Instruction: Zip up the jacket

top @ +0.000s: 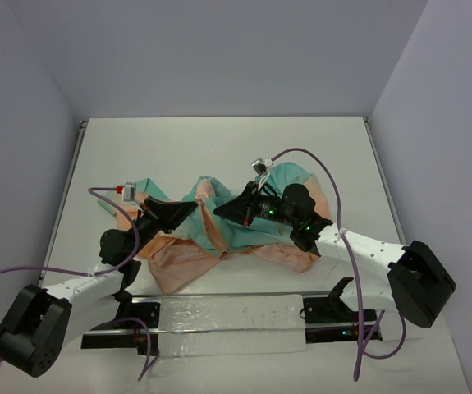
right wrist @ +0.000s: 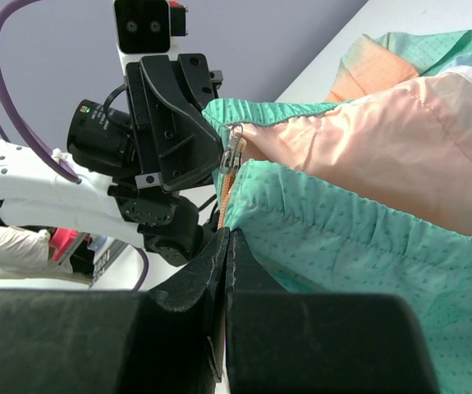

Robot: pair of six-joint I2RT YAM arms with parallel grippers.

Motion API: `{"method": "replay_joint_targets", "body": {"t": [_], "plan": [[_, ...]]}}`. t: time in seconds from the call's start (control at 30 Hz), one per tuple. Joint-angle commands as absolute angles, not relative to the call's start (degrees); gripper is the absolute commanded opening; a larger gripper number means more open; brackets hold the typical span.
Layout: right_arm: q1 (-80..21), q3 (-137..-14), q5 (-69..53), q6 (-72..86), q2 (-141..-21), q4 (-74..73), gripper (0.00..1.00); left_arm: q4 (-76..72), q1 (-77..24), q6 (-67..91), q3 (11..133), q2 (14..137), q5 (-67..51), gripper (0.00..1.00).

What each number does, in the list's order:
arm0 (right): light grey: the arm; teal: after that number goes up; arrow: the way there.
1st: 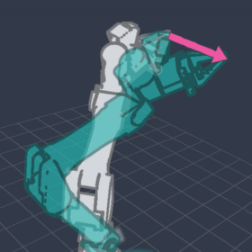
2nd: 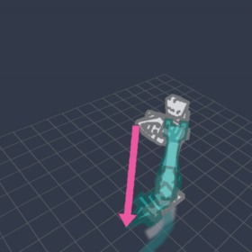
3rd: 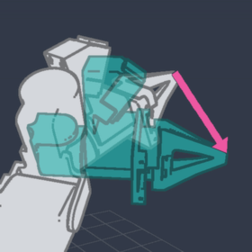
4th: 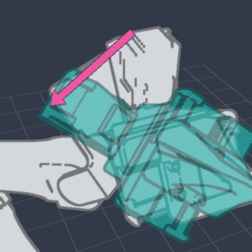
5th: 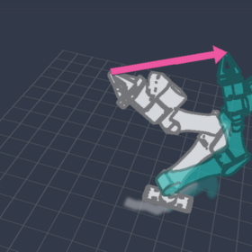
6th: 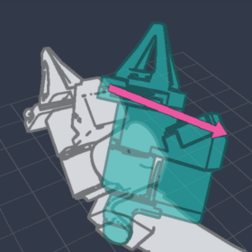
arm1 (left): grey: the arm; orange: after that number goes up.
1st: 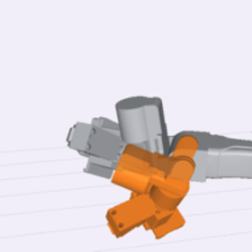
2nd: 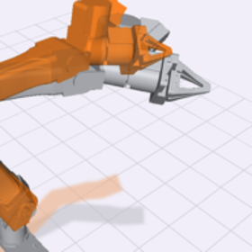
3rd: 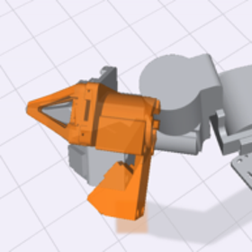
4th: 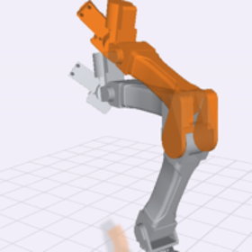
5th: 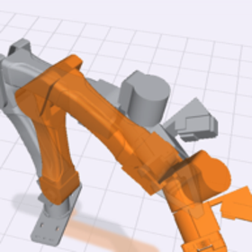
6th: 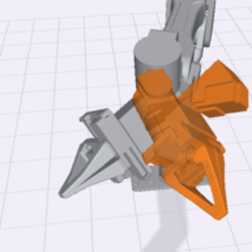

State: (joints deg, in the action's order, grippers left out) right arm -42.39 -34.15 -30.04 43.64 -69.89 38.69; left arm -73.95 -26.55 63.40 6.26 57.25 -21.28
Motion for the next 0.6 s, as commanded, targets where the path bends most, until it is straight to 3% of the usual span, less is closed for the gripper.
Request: {"method": "replay_joint_targets", "body": {"t": [0.0,0.57], "plan": [[-42.8,-35.9,-31.3,43.4,-69.7,42.1,0.00,-89.5,-26.7,63.1,8.3,57.4,-22.0,0.00],[-42.8,-34.7,-30.5,43.0,-68.5,41.7,0.00,-89.0,-26.7,62.8,8.2,57.1,-20.8,0.00]]}}
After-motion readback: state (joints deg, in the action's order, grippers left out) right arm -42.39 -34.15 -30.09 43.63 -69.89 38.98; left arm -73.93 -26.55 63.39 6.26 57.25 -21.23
